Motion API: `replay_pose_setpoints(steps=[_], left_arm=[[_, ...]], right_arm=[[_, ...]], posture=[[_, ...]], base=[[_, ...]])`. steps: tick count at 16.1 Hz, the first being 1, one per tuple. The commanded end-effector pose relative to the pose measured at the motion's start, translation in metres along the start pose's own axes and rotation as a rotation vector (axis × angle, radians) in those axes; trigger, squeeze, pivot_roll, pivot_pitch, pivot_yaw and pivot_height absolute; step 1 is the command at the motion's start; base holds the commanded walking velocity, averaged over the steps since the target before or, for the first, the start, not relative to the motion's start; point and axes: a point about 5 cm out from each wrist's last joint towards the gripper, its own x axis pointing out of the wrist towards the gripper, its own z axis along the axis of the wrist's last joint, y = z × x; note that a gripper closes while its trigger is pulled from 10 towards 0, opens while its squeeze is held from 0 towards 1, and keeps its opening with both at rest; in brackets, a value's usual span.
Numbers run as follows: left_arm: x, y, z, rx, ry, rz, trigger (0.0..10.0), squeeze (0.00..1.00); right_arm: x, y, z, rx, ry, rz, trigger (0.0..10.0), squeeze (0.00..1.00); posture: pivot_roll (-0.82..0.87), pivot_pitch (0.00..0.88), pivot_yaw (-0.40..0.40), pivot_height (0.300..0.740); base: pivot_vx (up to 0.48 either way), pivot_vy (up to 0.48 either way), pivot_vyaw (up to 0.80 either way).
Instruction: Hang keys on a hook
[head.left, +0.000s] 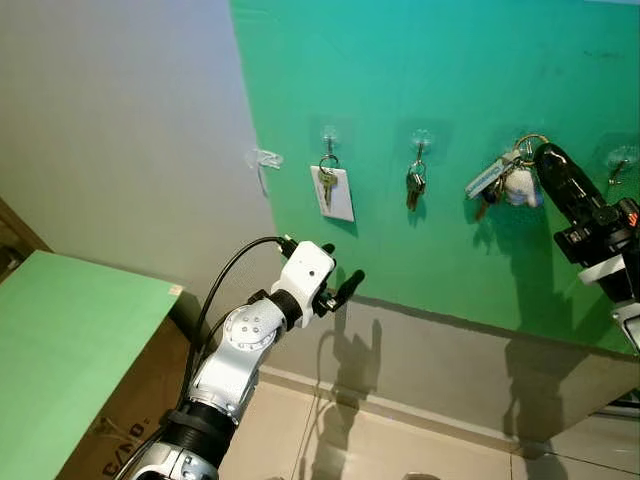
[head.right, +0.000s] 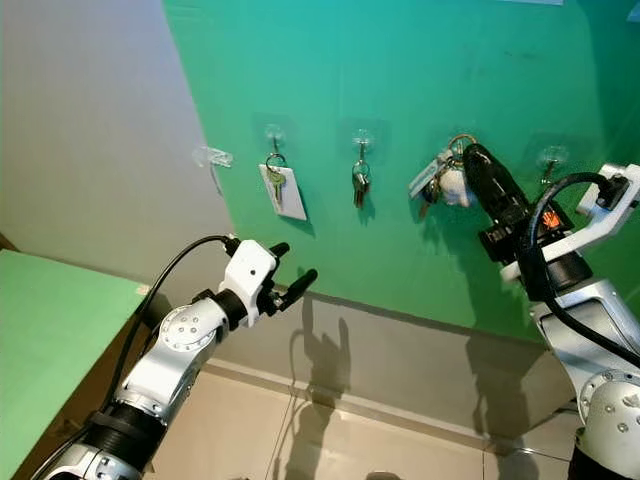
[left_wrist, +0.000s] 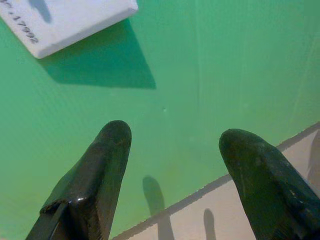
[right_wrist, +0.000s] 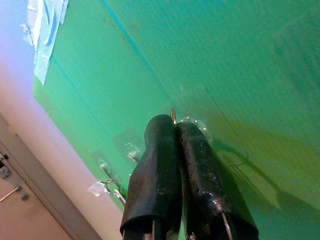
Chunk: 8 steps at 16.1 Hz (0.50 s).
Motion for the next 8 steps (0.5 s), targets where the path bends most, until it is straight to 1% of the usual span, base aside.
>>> replay_pose_setpoints(steps=[1, 5, 8], left_arm=[[-0.001, 0.003, -0.003, 0.014, 0.018, -0.003, 10.0, 0.00], [-0.001, 0.003, -0.004, 0.012, 0.023, -0.004, 10.0, 0.00], [-0.001, 0.003, -0.004, 0.009, 0.025, -0.001, 10.0, 0.00]], right_arm=[[-0.002, 0.000, -0.002, 0.025, 0.006, 0.002, 0.0, 0.00], [-0.004, -0.001, -0.008, 0.059, 0.027, -0.004, 0.0, 0.00], [-0.004, -0.004, -0.013, 0.128, 0.023, -0.021, 0.0, 0.00]], posture=[[-0.22, 0.000, 0.110, 0.740], [-0.22, 0.000, 0.108, 0.740], [-0.22, 0.000, 0.106, 0.740]], base=[[0.000, 0.000, 0.00], [0.000, 0.000, 0.00], [0.000, 0.000, 0.00]])
